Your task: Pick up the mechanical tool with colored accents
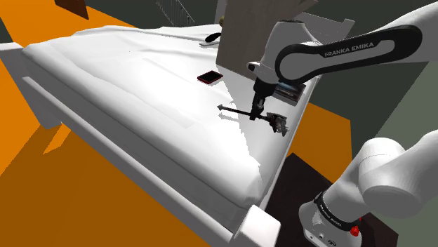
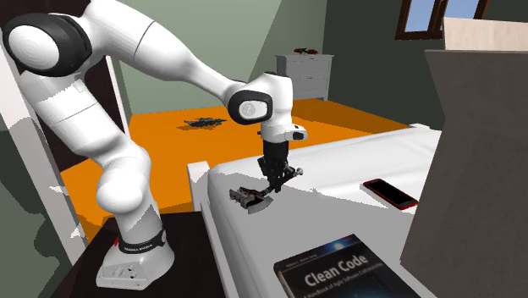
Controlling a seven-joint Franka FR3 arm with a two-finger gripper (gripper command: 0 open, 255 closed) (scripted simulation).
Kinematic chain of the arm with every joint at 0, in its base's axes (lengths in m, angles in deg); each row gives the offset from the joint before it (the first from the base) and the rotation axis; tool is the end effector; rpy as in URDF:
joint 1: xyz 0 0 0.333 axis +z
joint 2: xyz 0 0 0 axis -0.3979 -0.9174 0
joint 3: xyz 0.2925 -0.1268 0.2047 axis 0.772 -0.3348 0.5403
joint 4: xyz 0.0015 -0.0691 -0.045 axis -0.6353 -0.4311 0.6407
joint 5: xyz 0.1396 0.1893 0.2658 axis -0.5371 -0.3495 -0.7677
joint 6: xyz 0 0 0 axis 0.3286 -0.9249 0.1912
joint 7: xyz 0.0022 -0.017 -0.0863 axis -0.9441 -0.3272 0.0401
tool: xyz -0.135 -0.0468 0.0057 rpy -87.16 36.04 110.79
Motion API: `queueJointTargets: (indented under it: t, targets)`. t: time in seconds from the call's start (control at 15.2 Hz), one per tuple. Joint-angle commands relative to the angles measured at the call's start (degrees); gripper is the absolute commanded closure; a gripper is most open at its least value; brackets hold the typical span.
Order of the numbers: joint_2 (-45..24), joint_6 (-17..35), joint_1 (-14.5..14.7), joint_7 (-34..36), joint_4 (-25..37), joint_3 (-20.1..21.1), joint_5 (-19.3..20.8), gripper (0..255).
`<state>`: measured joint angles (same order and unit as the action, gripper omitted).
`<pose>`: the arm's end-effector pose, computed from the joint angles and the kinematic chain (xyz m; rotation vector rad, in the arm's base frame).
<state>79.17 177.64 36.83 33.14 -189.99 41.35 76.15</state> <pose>0.3573 0.0243 0.4492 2.9427 1.0702 0.0006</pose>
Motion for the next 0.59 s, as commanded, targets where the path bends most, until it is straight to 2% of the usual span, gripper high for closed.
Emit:
queueJointTargets:
  t: [0.0,0.33,0.53]
  targets:
    - [0.0,0.0,0.0,0.0,0.0,0.0,0.0,255]
    - [0.0,-0.1,0.0,0.0,0.1,0.0,0.0,255]
    - [1.1,-2.7,0.0,0.0,1.6,0.1,0.0,255]
